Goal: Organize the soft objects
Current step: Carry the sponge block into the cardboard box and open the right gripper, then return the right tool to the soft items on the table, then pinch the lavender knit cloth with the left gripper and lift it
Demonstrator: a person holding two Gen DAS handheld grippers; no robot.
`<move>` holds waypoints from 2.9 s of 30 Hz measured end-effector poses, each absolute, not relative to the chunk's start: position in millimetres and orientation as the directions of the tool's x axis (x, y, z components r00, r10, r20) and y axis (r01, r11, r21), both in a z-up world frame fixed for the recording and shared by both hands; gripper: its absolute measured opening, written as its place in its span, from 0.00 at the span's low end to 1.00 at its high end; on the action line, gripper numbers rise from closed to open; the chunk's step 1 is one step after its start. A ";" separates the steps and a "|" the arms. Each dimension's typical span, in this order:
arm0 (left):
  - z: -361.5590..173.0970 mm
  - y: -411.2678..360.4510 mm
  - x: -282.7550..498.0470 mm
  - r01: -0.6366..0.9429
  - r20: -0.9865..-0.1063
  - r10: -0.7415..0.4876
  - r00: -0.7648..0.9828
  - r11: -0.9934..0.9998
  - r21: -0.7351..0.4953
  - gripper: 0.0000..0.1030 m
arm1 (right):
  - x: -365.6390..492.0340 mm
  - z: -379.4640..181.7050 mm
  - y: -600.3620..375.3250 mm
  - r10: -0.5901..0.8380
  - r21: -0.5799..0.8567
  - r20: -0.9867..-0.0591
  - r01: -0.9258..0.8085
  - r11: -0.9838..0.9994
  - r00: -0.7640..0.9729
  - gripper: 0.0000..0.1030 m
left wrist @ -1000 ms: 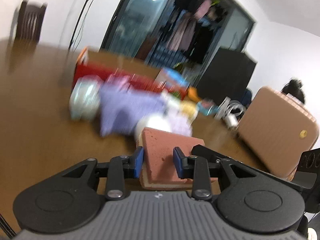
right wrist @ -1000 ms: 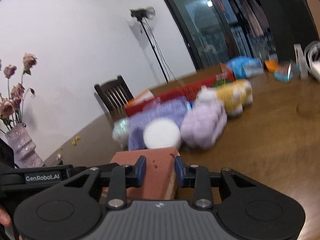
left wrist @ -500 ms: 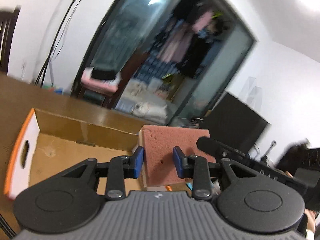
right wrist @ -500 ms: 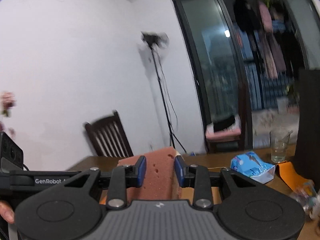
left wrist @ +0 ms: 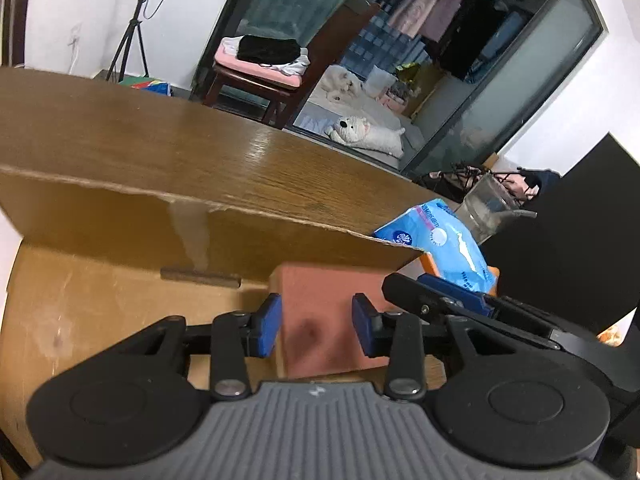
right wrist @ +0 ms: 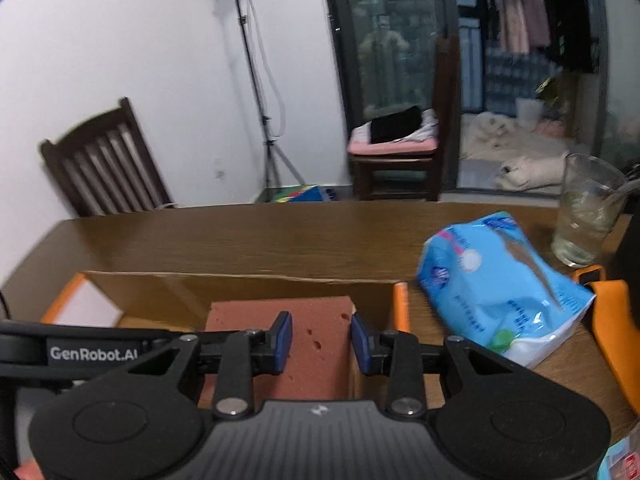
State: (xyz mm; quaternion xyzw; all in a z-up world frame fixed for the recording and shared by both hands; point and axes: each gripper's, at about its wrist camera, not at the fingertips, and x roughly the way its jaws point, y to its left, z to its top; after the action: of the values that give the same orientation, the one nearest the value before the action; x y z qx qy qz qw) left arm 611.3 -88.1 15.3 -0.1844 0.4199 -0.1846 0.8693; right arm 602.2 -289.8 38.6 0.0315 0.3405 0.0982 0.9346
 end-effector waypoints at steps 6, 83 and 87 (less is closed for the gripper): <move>28.5 -89.7 592.2 0.198 -0.663 -0.453 0.596 0.883 -0.426 0.46 | 584.6 51.5 -303.2 0.199 0.110 -0.597 -0.167 0.980 0.777 0.41; -11.9 -3.8 219.0 0.236 -0.477 -0.298 0.827 0.954 -0.187 0.61 | 238.5 6.9 -252.8 0.380 0.191 -0.347 -0.332 0.924 0.858 0.62; -19.4 -2.8 238.1 0.252 -0.494 -0.334 0.803 0.941 -0.227 0.43 | 279.6 1.7 -242.2 0.408 0.211 -0.387 -0.352 0.912 0.827 0.55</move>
State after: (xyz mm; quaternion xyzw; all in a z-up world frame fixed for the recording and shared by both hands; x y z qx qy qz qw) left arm 238.1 -2.8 -19.4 -0.0752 0.2734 -0.1546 0.9464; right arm 279.6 -242.2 1.7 0.0653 0.2164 0.1991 0.9535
